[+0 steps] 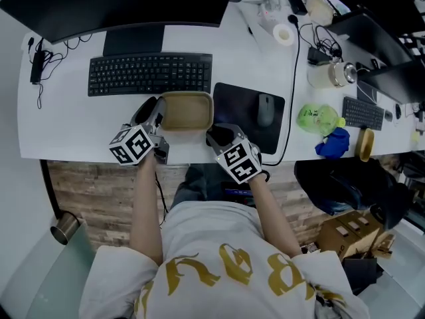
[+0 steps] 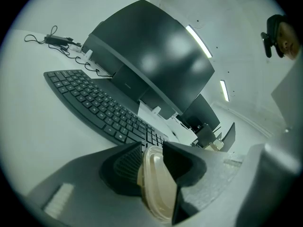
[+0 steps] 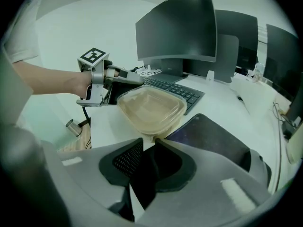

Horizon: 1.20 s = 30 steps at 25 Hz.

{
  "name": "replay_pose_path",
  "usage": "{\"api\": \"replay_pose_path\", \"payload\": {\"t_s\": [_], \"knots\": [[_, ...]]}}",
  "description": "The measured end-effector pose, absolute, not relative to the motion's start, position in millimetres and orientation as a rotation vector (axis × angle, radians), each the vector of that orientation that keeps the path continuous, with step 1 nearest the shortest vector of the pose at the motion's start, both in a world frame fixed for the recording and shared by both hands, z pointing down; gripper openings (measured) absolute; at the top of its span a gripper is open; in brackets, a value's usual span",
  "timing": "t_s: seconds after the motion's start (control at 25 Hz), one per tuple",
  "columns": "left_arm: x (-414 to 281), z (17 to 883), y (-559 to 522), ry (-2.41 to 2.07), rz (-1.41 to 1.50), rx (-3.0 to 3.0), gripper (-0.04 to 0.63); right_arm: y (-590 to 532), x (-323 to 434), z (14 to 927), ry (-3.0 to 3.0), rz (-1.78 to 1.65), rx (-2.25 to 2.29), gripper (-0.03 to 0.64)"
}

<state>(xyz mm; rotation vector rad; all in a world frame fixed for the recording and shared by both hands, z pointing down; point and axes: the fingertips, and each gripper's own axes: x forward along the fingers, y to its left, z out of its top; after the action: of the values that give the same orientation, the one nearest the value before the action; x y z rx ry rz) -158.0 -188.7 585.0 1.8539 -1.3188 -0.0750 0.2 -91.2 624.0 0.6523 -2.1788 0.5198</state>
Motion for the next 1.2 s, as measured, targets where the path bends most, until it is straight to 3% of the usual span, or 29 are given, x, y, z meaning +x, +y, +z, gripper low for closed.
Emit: {"api": "replay_pose_path", "payload": {"t_s": [0.16,1.2], "knots": [[-156,585,-188,-1.319,-0.059,1.856,0.12,-90,1,625,-2.173,0.513,0.632,0.081],[-149,571,-184,-1.315,-0.037,1.892,0.12,-90,4,617,-2.194,0.517,0.647,0.08]]}}
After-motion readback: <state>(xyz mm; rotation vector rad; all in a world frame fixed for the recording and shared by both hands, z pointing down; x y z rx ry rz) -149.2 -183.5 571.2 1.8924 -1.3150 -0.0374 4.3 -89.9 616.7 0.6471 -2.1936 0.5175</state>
